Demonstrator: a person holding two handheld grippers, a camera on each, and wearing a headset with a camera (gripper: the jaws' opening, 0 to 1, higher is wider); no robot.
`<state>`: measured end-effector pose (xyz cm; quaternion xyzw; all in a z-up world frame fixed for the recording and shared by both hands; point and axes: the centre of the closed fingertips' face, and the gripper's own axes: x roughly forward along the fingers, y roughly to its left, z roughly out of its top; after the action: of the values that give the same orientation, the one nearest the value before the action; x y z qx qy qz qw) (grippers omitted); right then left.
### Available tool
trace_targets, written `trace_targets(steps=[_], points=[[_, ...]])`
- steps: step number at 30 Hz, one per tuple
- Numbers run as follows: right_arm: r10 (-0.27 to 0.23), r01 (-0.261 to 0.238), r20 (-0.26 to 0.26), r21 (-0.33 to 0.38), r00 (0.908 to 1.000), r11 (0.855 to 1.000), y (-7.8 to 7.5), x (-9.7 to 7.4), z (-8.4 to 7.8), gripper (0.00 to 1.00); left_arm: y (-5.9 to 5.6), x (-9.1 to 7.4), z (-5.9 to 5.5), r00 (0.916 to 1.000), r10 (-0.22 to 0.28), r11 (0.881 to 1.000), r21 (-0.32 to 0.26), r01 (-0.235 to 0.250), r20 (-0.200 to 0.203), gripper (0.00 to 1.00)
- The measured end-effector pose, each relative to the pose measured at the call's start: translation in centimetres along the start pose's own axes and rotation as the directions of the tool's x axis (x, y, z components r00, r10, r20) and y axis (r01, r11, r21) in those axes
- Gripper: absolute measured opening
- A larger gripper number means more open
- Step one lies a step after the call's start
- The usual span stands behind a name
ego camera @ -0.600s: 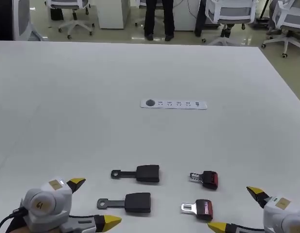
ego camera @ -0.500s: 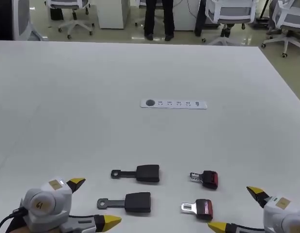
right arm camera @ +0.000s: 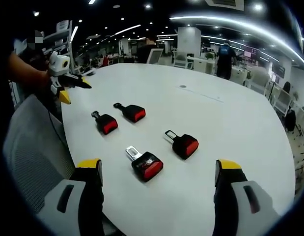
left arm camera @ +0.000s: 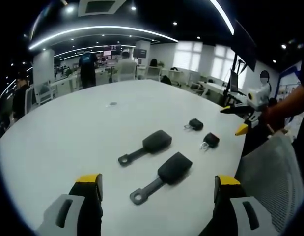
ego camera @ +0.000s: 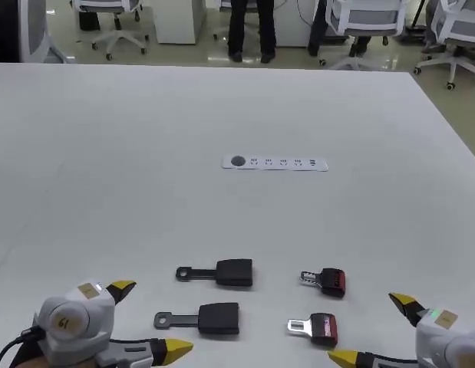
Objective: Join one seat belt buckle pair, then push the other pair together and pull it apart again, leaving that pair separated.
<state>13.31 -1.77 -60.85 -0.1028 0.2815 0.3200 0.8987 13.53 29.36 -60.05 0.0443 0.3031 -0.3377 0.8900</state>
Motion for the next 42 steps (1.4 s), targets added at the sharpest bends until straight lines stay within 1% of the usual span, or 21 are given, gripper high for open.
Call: trace_targets(steps=[8, 11, 15, 16, 17, 19, 22, 27, 29, 31, 35, 37, 39, 41, 42], points=[[0.028, -0.028, -0.013, -0.014, 0.9995, 1.000, 0.7, 0.3, -0.3, 0.95, -0.6, 0.2, 0.2, 0.9999, -0.011, 1.000, 0.010, 0.011, -0.006, 0.96], [0.033, -0.034, -0.021, -0.027, 0.9992, 0.999, 0.7, 0.5, -0.3, 0.94, -0.7, 0.3, 0.0, 0.9998, -0.018, 1.000, 0.012, 0.018, -0.012, 0.96], [0.047, -0.047, -0.027, -0.030, 0.9986, 0.998, 0.9, 0.9, -0.4, 0.93, -1.0, 0.5, 0.1, 0.9995, -0.026, 0.999, 0.026, 0.027, -0.019, 0.96], [0.054, -0.055, -0.032, -0.030, 0.9981, 0.998, 0.9, 1.0, -0.5, 0.92, -1.0, 0.5, -0.1, 0.9994, -0.029, 0.999, 0.032, 0.030, -0.021, 0.96], [0.061, -0.062, -0.033, -0.027, 0.9976, 0.998, 1.1, 1.0, -0.5, 0.90, -1.0, 0.5, 0.0, 0.9992, -0.035, 0.998, 0.048, 0.036, -0.017, 0.96], [0.062, -0.064, -0.035, -0.038, 0.9974, 0.997, 1.2, 1.2, -0.5, 0.90, -1.1, 0.5, 0.1, 0.9990, -0.042, 0.998, 0.056, 0.043, -0.016, 0.93], [0.075, -0.077, -0.043, -0.038, 0.9962, 0.996, 1.4, 1.6, -0.6, 0.90, -1.5, 0.9, -0.1, 0.9978, -0.057, 0.996, 0.069, 0.060, -0.033, 0.92], [0.102, -0.106, -0.063, -0.053, 0.9928, 0.993, 2.0, 1.9, -0.9, 0.89, -1.6, 1.5, -0.7, 0.9954, -0.076, 0.992, 0.096, 0.081, -0.060, 0.91], [0.110, -0.114, -0.070, -0.060, 0.9914, 0.992, 2.2, 2.0, -0.9, 0.88, -1.8, 1.6, -0.6, 0.9943, -0.085, 0.990, 0.103, 0.091, -0.064, 0.90], [0.119, -0.124, -0.076, -0.063, 0.9900, 0.990, 2.4, 2.0, -1.0, 0.87, -1.8, 1.8, -0.9, 0.9933, -0.090, 0.989, 0.115, 0.098, -0.072, 0.90], [0.137, -0.143, -0.089, -0.070, 0.9866, 0.987, 2.6, 2.3, -1.0, 0.85, -2.2, 2.2, -0.9, 0.9898, -0.108, 0.983, 0.138, 0.120, -0.093, 0.89], [0.144, -0.150, -0.092, -0.072, 0.9853, 0.986, 2.6, 2.4, -1.1, 0.84, -2.6, 2.6, -0.5, 0.9887, -0.111, 0.981, 0.148, 0.126, -0.101, 0.88], [0.152, -0.160, -0.095, -0.075, 0.9837, 0.984, 2.6, 2.6, -1.1, 0.83, -2.6, 2.5, -0.7, 0.9868, -0.119, 0.979, 0.155, 0.135, -0.110, 0.86], [0.166, -0.174, -0.102, -0.077, 0.9809, 0.982, 2.5, 2.9, -1.3, 0.82, -2.9, 2.6, -0.5, 0.9854, -0.126, 0.976, 0.162, 0.143, -0.115, 0.86], [0.173, -0.182, -0.106, -0.080, 0.9792, 0.980, 2.5, 3.0, -1.4, 0.82, -2.9, 2.7, -0.7, 0.9839, -0.131, 0.974, 0.168, 0.150, -0.122, 0.85]])
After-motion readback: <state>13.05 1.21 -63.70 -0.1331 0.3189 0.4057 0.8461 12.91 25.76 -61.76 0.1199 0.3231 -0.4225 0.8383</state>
